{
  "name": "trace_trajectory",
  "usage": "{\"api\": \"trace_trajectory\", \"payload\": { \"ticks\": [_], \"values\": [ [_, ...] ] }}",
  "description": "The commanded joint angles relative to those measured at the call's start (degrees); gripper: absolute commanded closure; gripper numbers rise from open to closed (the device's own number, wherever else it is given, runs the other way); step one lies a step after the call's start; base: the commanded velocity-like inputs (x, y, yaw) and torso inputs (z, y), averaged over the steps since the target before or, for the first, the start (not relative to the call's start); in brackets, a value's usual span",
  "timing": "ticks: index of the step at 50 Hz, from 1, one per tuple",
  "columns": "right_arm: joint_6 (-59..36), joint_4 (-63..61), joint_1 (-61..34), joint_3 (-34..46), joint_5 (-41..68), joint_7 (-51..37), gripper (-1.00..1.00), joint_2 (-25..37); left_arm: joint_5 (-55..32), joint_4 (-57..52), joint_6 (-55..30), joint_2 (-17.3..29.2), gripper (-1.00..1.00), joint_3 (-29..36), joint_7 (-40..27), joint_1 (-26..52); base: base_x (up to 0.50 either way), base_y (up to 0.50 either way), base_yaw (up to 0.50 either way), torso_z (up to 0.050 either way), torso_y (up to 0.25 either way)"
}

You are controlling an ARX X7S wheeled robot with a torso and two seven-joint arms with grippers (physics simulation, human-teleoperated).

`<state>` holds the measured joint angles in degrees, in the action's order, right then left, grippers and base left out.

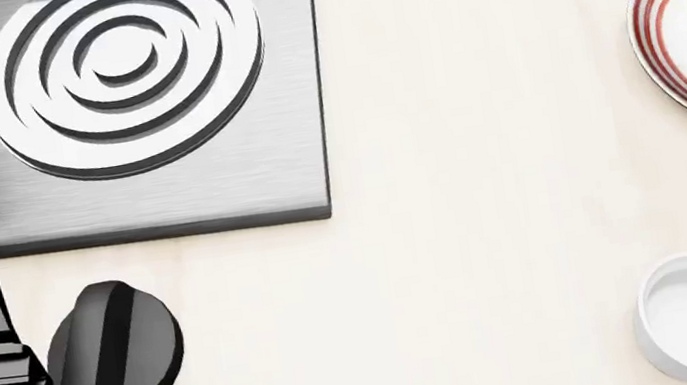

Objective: Pick the akita bowl next to the ramekin and place it on the plate.

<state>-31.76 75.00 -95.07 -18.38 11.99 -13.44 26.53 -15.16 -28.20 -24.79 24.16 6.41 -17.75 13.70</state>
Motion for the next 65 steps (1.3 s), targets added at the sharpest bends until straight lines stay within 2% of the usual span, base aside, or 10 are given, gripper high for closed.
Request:
{"api": "trace_trajectory", "payload": {
  "ticks": [1,29,65],
  "values": [
    [0.18,-0.04,-0.16,-5.01,-5.58,0.88,1.00,-0.34,-0.09,0.30,0.19,0.05,-1.00,0.09,-0.05,0.01,0.00,0.00,0.00,0.000,0.000],
    [0.69,-0.03,2.56,-9.82,-10.80,2.01,1.00,-1.40,-0.23,1.18,1.06,0.30,-1.00,-0.03,-0.30,-0.38,0.00,0.00,0.00,0.000,0.000],
    [0.26,-0.03,4.53,-9.83,-11.92,2.31,1.00,-2.13,-0.24,1.76,1.33,0.72,-1.00,0.25,-0.63,-0.13,0.00,0.00,0.00,0.000,0.000]
  ]
}}
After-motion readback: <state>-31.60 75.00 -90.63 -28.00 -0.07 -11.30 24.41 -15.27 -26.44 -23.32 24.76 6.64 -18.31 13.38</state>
